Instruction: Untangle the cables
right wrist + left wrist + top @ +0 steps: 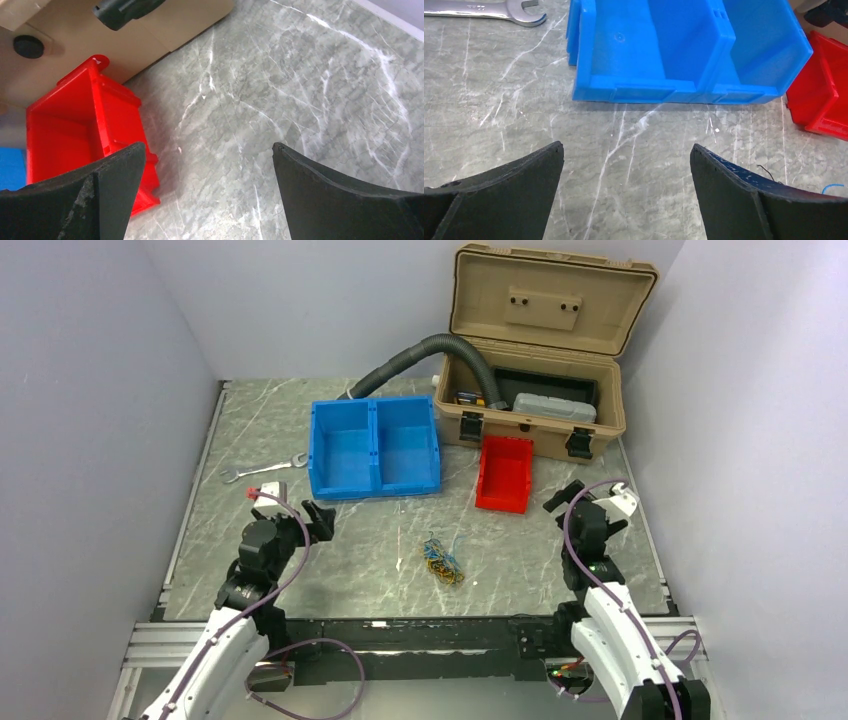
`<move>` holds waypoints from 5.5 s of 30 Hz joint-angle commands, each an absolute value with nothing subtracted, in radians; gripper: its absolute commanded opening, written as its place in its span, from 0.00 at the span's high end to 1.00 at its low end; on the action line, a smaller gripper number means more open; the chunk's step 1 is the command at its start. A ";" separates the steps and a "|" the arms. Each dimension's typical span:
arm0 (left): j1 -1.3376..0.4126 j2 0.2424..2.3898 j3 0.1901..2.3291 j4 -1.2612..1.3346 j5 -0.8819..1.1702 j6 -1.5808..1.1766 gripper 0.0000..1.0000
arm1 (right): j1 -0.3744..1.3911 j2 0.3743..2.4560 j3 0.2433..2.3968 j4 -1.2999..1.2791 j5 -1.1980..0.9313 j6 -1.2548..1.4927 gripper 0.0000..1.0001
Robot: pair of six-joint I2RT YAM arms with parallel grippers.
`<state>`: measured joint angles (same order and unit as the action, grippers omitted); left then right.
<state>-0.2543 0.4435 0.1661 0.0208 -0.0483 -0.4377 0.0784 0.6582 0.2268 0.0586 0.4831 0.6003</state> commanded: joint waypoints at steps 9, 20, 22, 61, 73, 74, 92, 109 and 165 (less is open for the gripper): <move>-0.254 0.442 0.172 0.099 0.107 -0.429 0.01 | 0.075 0.651 0.236 0.133 0.319 0.540 0.00; -0.348 0.696 0.223 0.322 0.293 -0.378 0.01 | 0.098 0.752 0.254 0.284 -0.034 0.459 0.12; -0.410 0.755 0.257 0.347 0.259 -0.370 0.01 | 0.119 0.790 0.280 0.284 -0.056 0.452 0.12; -0.675 1.218 0.434 0.425 0.482 -0.260 0.08 | 0.740 1.121 0.332 0.236 -0.294 0.431 0.49; -0.691 1.257 0.502 0.399 0.448 -0.252 0.09 | 0.780 1.232 0.480 0.180 -0.159 0.364 1.00; -0.691 1.257 0.515 0.403 0.444 -0.263 0.09 | 0.779 1.232 0.495 0.185 -0.150 0.354 1.00; -0.693 1.321 0.572 0.365 0.291 -0.218 0.10 | 0.743 1.294 0.533 0.327 -0.053 0.276 0.49; -0.703 1.548 0.735 0.283 0.355 -0.314 0.21 | 0.643 0.988 0.357 0.331 0.062 0.364 0.31; -0.626 1.624 0.751 0.353 0.593 -0.344 1.00 | 0.529 1.344 0.407 0.432 -0.402 0.486 0.53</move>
